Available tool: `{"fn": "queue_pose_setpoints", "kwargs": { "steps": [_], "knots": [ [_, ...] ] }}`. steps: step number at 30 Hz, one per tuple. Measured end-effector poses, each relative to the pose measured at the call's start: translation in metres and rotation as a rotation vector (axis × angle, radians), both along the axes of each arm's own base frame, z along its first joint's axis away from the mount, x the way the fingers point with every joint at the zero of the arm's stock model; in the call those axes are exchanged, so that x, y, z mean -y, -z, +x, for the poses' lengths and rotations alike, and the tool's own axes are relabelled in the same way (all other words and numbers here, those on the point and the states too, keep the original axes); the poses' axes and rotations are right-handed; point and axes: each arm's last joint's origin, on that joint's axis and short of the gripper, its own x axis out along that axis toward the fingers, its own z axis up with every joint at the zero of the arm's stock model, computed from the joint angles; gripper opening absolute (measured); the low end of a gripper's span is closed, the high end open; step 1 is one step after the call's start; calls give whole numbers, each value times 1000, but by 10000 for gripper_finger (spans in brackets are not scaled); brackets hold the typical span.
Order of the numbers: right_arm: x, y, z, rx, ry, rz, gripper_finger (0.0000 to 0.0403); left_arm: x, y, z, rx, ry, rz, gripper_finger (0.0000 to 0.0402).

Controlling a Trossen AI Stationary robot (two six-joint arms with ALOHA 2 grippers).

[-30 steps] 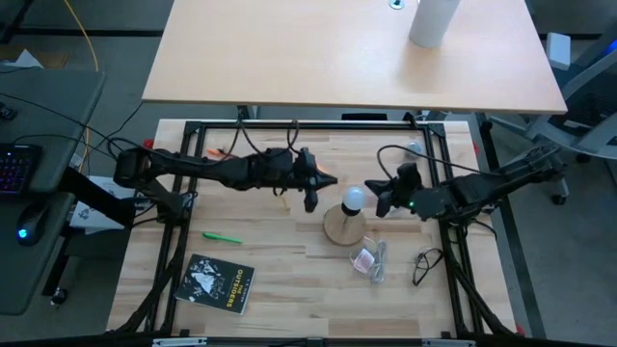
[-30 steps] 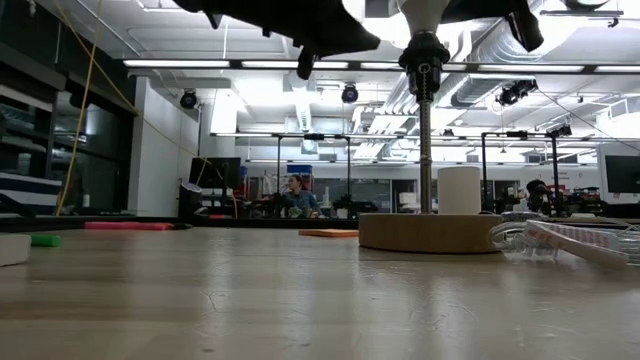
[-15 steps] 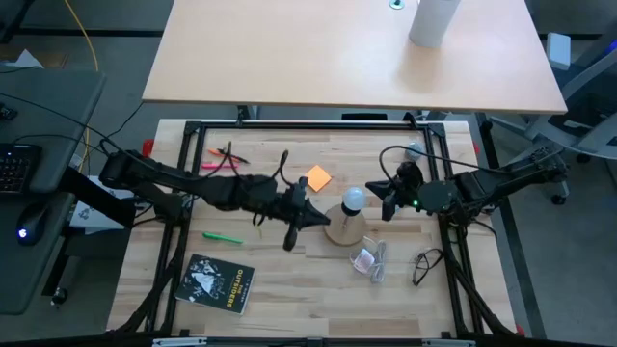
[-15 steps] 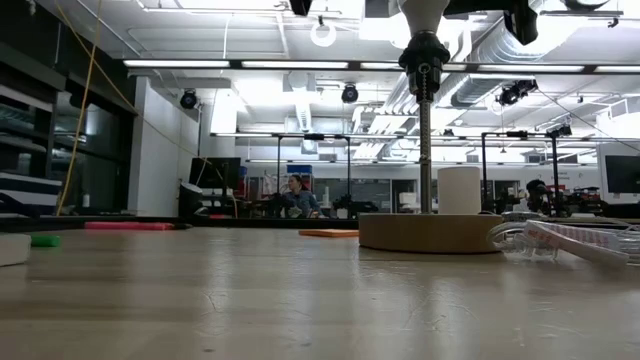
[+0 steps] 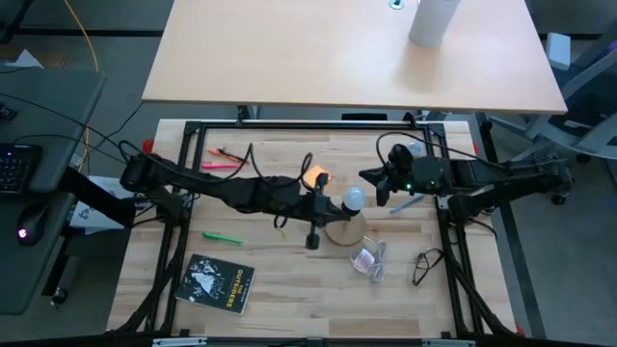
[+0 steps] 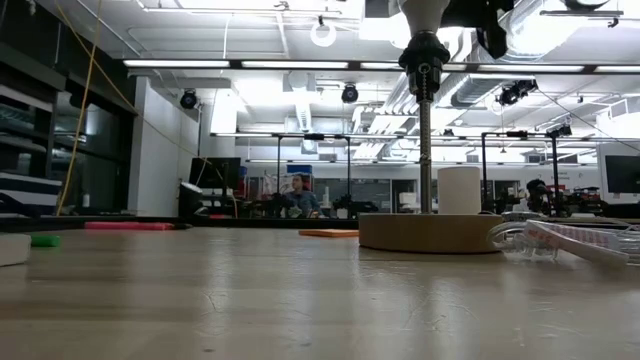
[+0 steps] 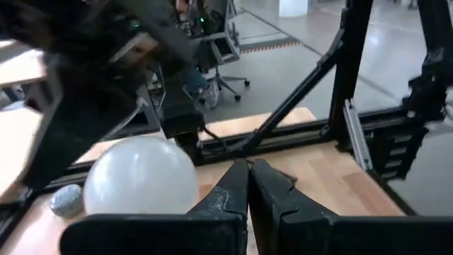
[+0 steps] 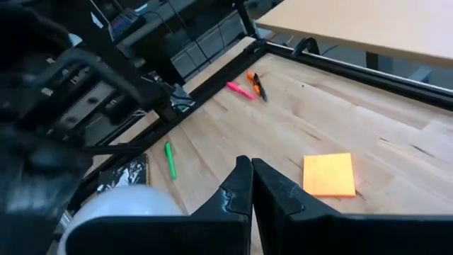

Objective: Screw lightbulb
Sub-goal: Insert the white lightbulb into the lamp

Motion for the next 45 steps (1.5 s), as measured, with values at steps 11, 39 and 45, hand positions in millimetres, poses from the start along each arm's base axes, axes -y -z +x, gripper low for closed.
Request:
{"fn": "queue_pose_setpoints", "kwargs": {
  "steps": [11,39,45],
  "knots": [
    [7,6,13,-15,-77,34,0,15,20,22,-67,-29,173,0],
    [-2,9,15,-30,-141,75,0,-13,21,24,-94,-134,206,0],
    [-9,9,13,-28,-152,93,0,-14,21,24,-101,-135,192,0]
  ]
}}
